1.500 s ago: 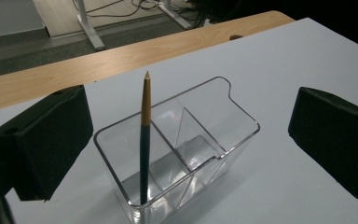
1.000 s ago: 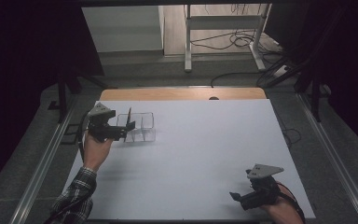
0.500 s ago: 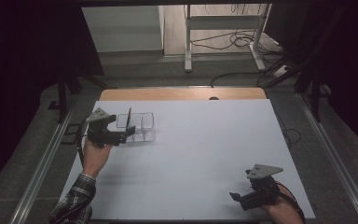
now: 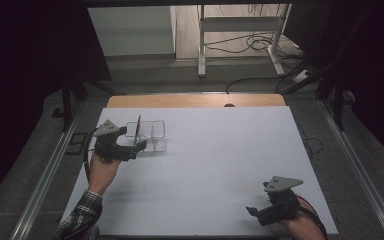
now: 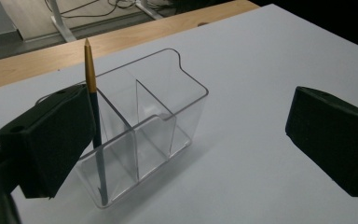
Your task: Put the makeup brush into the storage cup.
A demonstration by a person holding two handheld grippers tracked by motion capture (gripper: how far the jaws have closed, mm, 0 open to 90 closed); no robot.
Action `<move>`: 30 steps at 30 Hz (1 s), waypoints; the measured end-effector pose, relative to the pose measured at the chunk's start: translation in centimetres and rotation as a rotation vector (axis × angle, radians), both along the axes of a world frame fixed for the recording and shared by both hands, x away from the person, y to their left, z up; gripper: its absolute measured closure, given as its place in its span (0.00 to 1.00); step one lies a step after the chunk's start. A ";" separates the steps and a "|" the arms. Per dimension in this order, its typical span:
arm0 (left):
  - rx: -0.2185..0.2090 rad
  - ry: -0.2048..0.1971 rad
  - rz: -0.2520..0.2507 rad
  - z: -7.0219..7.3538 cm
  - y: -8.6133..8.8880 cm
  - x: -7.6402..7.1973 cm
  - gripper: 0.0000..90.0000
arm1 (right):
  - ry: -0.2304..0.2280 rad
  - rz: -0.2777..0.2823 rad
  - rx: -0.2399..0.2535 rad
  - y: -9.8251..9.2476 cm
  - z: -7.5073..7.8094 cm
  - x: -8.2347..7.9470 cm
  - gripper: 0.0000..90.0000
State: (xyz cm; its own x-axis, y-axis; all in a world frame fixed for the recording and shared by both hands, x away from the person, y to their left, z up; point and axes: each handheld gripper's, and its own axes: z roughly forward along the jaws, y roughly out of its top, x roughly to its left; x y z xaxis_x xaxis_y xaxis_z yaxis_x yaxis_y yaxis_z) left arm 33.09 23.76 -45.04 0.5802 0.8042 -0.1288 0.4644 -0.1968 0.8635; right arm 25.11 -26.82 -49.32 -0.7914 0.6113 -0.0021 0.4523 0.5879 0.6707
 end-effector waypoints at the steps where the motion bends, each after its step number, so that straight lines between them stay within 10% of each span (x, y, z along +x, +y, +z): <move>1: 0.009 0.000 -0.004 0.0 -0.1 -0.1 0.02 | 0.000 0.000 0.000 0.0 0.0 0.0 0.00; 30: 0.013 0.012 -0.020 -0.1 -0.3 -2.7 0.02 | 0.006 0.001 0.000 0.0 0.0 0.0 0.00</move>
